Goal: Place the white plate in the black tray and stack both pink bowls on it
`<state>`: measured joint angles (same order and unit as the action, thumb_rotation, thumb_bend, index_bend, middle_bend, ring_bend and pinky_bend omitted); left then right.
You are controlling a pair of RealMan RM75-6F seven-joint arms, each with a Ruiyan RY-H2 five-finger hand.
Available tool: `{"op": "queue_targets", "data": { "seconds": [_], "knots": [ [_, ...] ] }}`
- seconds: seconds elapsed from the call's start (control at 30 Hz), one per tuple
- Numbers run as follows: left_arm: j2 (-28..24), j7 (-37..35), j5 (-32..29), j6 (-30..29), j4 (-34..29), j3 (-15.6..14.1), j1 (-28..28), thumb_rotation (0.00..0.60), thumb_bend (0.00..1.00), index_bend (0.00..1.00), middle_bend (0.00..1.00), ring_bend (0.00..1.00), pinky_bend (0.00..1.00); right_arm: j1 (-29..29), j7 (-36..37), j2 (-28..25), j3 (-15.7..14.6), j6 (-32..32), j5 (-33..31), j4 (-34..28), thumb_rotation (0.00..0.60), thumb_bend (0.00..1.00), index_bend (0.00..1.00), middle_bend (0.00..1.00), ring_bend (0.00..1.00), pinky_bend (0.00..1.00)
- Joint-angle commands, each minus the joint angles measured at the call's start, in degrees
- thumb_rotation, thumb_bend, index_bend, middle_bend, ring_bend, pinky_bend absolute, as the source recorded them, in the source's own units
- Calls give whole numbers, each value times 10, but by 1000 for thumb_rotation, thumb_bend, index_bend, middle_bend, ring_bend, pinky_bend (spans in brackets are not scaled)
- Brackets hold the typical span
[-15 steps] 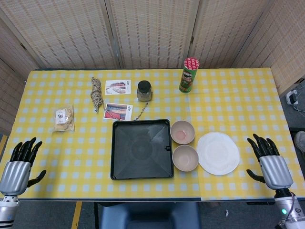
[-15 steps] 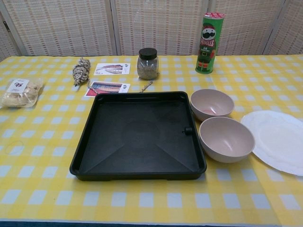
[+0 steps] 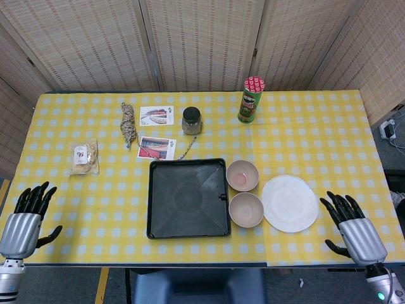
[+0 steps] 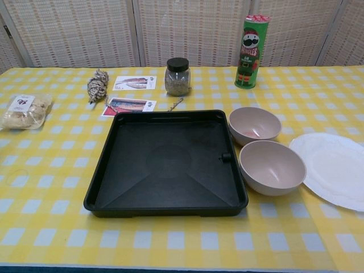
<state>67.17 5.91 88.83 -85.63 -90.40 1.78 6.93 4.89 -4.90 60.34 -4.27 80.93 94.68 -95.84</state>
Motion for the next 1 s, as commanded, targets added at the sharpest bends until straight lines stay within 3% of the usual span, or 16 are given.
{"op": "queue_targets", "data": {
  "seconds": [0.03,0.17,0.37,0.73,1.0],
  "knots": [
    [-3,-5,0,2,-1,-2,0,600,275,0,0,0,0,3,15,-14,-18,-3,34,17,600,235,220,0,0,0],
    [-5,-6,1,2,-5,-3,0,600,274,0,0,0,0,2,9,1,-21,-7,39,53,600,235,339,0,0,0],
    [-4,0,11,-1,-11,-9,-2,600,275,0,0,0,0,4,18,27,-20,-27,22,89,600,236,395,0,0,0],
    [5,8,4,11,0,-9,2,600,276,0,0,0,0,44,78,94,-5,-69,17,220,600,240,513,24,2,0],
    [9,9,0,17,6,-5,7,600,289,0,0,0,0,73,99,124,-5,-113,13,285,600,272,529,45,13,0]
  ]
}}
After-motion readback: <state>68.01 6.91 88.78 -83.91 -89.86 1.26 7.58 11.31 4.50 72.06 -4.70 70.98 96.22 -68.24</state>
